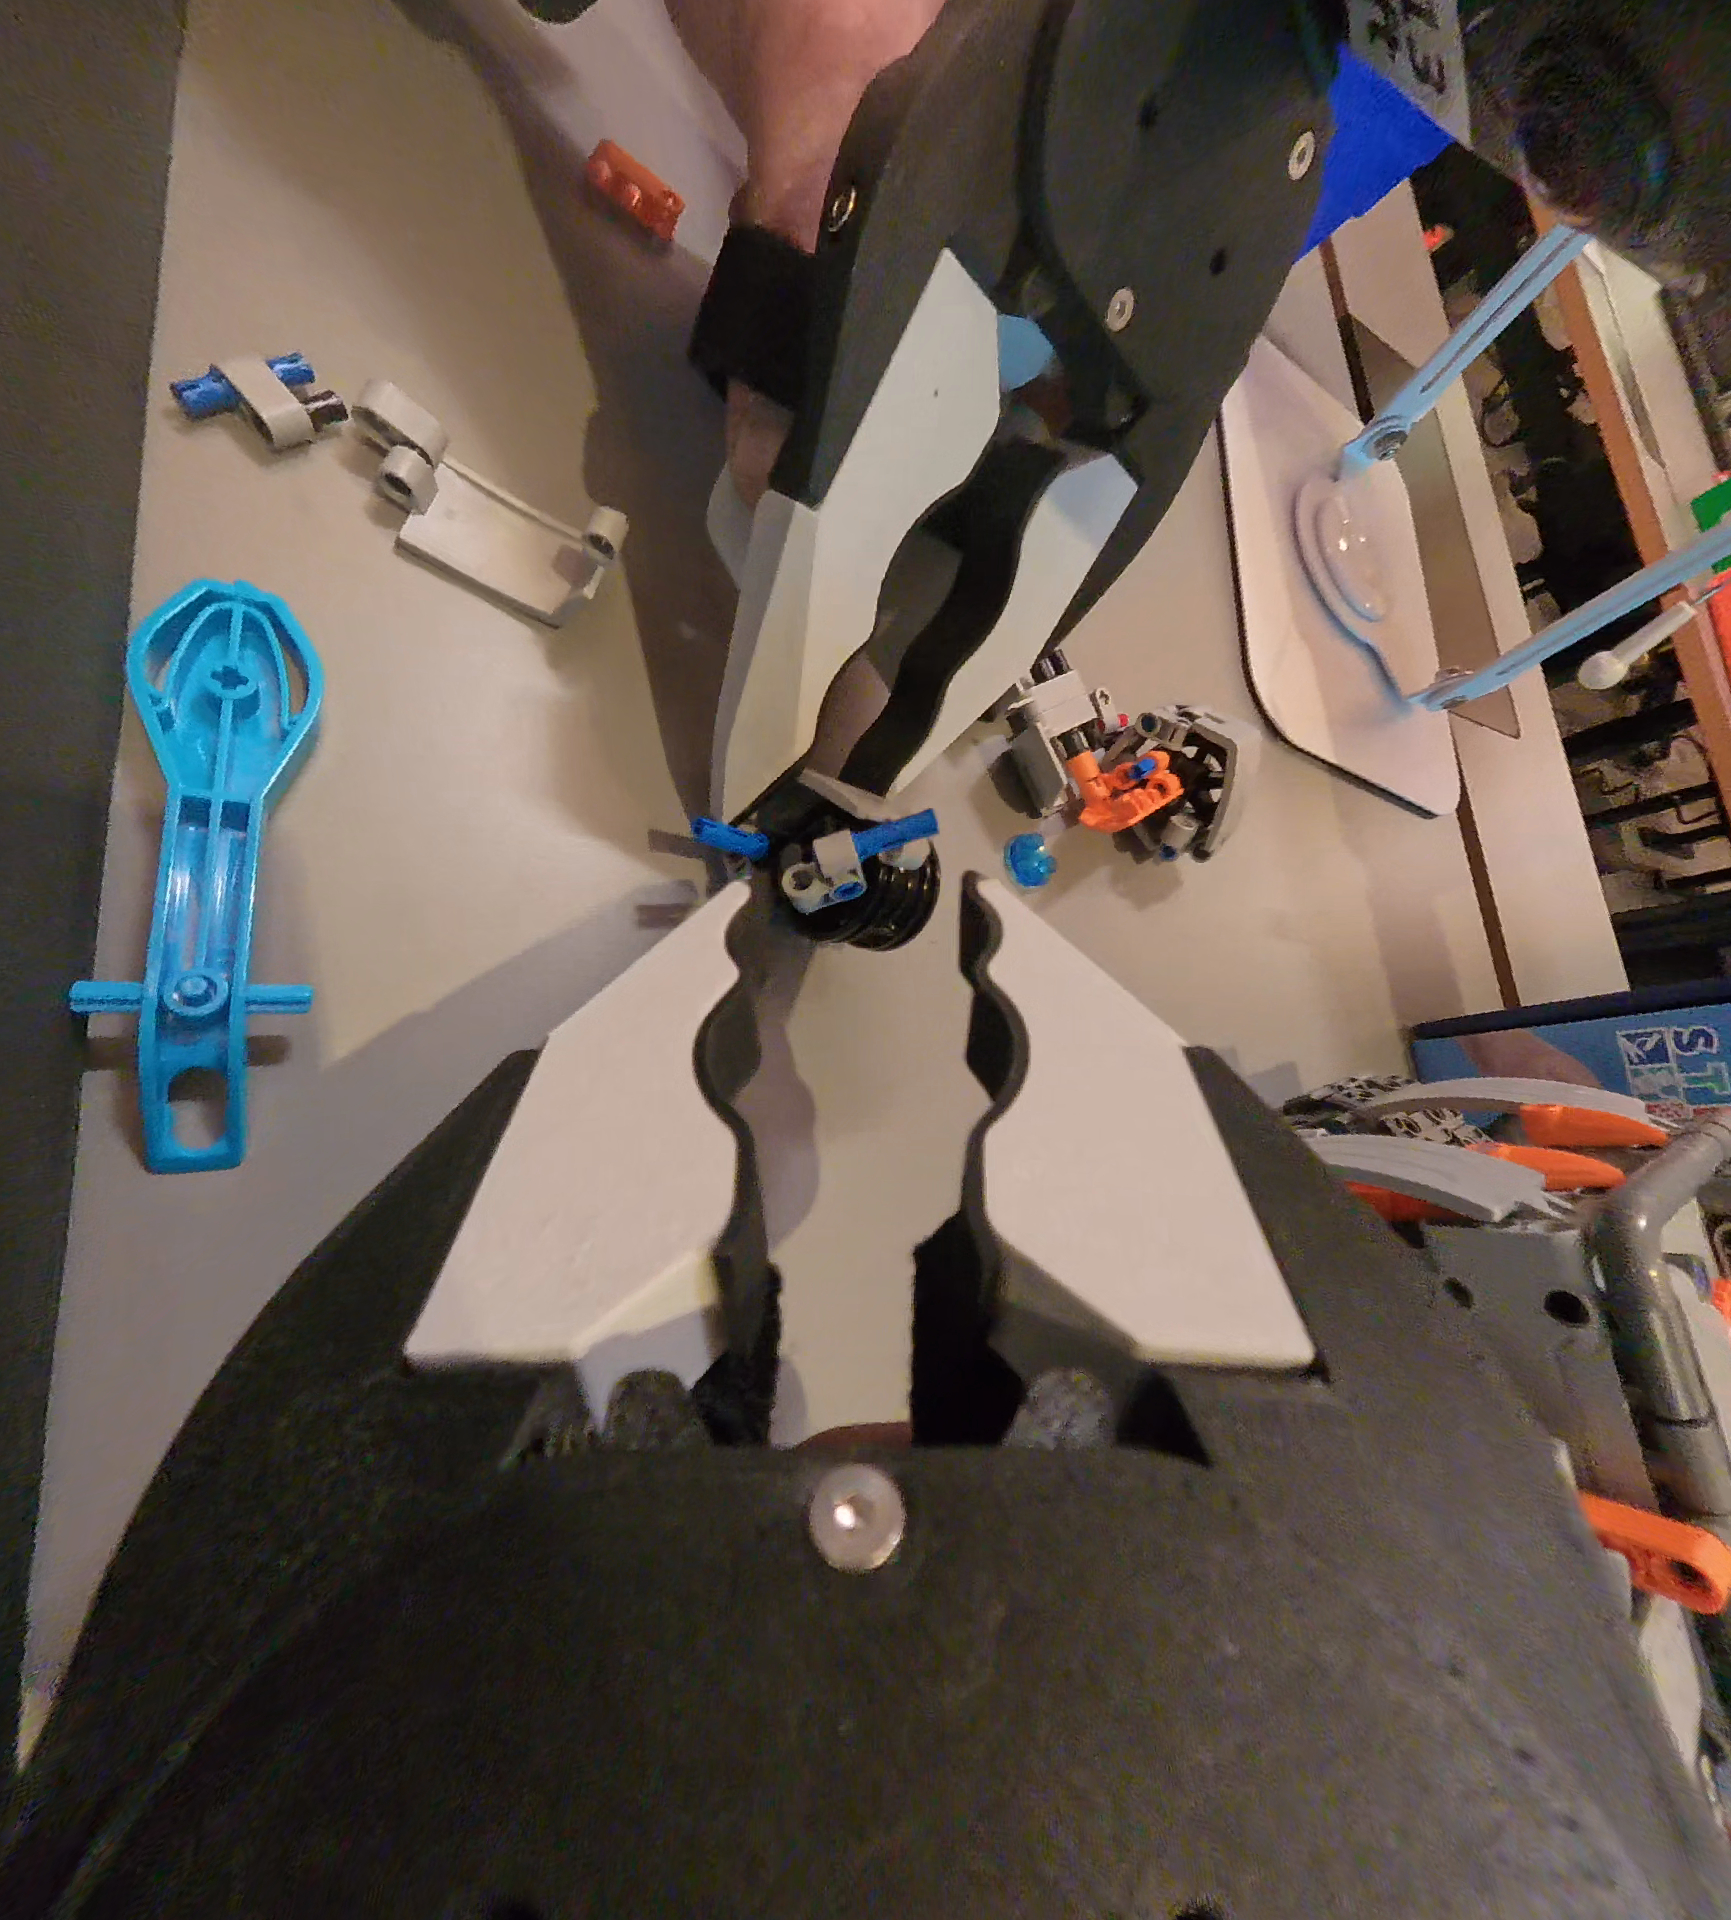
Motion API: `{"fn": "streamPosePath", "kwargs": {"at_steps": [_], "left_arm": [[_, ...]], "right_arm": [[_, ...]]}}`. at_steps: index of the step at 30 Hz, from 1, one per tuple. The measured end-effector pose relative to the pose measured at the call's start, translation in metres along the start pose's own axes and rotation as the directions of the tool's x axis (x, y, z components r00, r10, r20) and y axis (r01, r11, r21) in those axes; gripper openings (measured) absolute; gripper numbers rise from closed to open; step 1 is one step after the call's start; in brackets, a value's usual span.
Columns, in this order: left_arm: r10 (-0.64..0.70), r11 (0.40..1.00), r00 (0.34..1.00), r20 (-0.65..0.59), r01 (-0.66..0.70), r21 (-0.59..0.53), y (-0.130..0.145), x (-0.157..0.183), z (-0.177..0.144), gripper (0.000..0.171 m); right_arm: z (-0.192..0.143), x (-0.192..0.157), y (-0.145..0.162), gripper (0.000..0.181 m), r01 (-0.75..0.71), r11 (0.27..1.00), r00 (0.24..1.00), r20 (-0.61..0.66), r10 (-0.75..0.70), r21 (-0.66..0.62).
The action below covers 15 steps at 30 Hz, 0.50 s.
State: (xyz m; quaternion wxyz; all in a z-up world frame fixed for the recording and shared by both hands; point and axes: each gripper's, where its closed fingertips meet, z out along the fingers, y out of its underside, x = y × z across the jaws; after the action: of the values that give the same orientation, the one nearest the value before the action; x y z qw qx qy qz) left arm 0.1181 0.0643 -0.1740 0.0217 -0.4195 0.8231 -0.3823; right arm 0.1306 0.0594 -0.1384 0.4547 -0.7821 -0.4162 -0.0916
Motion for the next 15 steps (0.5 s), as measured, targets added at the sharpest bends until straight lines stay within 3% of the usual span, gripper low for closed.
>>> {"fn": "streamPosePath", "kwargs": {"at_steps": [5, 11, 15], "left_arm": [[0.004, 1.0, 1.0, -0.003, -0.004, -0.001, -0.0005, 0.0001, 0.0003, 0.024], [0.043, 0.999, 0.999, 0.002, -0.043, -0.008, -0.0008, 0.0024, 0.0023, 0.023], [0.053, 0.999, 0.999, 0.004, -0.053, -0.008, -0.0009, 0.0026, 0.0027, 0.023]], "right_arm": [[0.0072, -0.0036, -0.0017, 0.043, 0.05, 0.999, 0.999, -0.007, -0.05, -0.011], [0.008, -0.0033, -0.0064, 0.022, 0.077, 0.997, 0.997, -0.02, -0.077, 0.0], [0.0075, -0.0044, -0.0064, 0.021, 0.094, 0.996, 0.995, -0.019, -0.094, 0.002]]}}
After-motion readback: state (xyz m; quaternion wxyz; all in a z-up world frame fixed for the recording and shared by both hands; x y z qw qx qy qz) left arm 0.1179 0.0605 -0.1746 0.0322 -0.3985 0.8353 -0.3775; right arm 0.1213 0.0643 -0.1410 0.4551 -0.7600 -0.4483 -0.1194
